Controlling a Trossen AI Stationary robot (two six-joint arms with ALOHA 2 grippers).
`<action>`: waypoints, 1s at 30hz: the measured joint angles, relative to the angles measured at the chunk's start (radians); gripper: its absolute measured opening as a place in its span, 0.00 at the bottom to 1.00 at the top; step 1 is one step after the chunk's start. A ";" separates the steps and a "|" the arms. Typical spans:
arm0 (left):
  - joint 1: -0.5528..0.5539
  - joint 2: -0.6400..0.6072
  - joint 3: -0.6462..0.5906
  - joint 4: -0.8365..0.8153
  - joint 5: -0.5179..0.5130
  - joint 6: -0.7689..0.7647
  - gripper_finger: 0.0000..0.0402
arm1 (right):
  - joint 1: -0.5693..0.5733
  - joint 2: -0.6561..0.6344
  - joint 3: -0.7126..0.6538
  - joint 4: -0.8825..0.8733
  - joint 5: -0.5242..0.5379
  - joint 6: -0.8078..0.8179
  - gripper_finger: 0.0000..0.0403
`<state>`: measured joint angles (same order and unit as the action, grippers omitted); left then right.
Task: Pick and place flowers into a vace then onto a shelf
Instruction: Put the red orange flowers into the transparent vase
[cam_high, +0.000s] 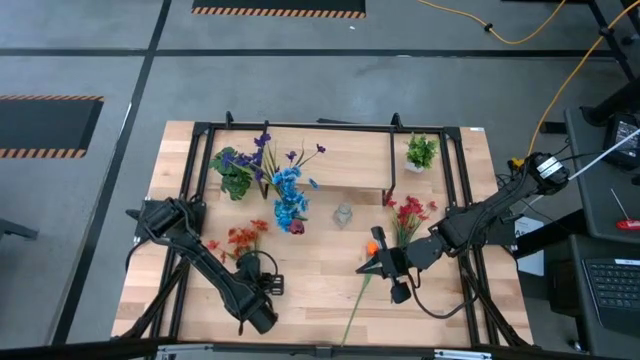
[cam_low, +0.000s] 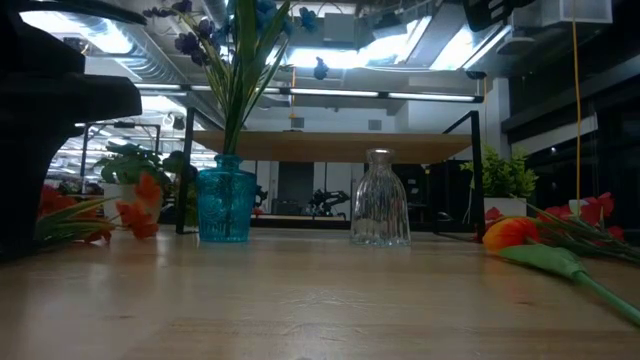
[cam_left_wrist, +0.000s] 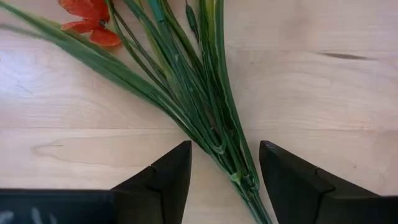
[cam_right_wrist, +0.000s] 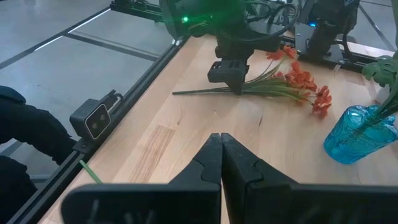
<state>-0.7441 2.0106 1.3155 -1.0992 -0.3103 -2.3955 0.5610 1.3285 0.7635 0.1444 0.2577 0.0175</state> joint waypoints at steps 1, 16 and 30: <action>0.000 0.000 0.000 0.000 0.002 0.000 0.44 | 0.000 0.000 0.000 0.000 0.000 0.000 0.00; -0.004 0.057 0.005 -0.004 0.009 0.007 0.29 | 0.000 0.000 0.000 0.000 0.000 0.006 0.00; -0.066 0.067 0.041 -0.040 -0.003 0.029 0.07 | 0.000 0.000 0.000 0.000 0.000 0.031 0.00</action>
<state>-0.8101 2.0772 1.3570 -1.1390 -0.3138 -2.3662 0.5606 1.3285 0.7635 0.1448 0.2579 0.0481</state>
